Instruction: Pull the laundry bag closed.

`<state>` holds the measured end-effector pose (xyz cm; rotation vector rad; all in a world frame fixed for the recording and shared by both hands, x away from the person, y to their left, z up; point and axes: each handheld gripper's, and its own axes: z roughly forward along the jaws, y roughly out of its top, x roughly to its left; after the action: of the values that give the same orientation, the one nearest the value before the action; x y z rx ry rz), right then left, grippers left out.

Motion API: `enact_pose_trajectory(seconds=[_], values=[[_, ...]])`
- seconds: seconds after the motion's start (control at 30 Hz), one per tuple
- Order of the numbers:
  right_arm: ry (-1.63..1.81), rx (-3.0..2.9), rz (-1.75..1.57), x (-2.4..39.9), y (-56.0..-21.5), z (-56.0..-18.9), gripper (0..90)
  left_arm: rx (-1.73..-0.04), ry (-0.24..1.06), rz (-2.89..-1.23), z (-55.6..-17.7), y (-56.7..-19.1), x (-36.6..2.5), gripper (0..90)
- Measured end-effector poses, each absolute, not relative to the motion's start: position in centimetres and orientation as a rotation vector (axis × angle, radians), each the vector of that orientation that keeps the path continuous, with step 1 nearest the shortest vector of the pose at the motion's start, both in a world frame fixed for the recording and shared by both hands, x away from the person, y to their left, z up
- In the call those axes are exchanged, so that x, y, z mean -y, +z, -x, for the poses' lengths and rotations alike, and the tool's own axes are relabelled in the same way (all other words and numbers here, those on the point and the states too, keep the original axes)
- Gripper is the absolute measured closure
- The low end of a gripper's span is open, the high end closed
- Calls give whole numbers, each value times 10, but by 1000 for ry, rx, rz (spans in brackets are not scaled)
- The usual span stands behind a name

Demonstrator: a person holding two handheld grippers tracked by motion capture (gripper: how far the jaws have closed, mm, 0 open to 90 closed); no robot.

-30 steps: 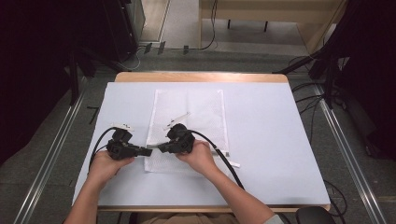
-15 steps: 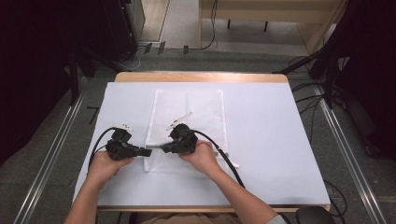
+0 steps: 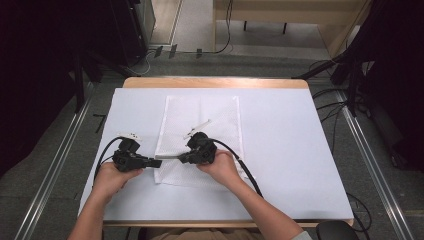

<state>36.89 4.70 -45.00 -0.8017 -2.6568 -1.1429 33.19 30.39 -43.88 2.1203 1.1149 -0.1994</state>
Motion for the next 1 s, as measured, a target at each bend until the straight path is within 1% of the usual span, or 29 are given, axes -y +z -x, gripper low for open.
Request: enact_pose_trajectory(seconds=[0.17, 1.0], values=[[-1143, 2655, 815, -41, -450, -371, 879, -1103, -208, -2121, -332, -439, -303, 882], [-1117, 2668, 821, -38, -451, -369, 879, -1112, -216, -2123, -331, -439, -304, 883]])
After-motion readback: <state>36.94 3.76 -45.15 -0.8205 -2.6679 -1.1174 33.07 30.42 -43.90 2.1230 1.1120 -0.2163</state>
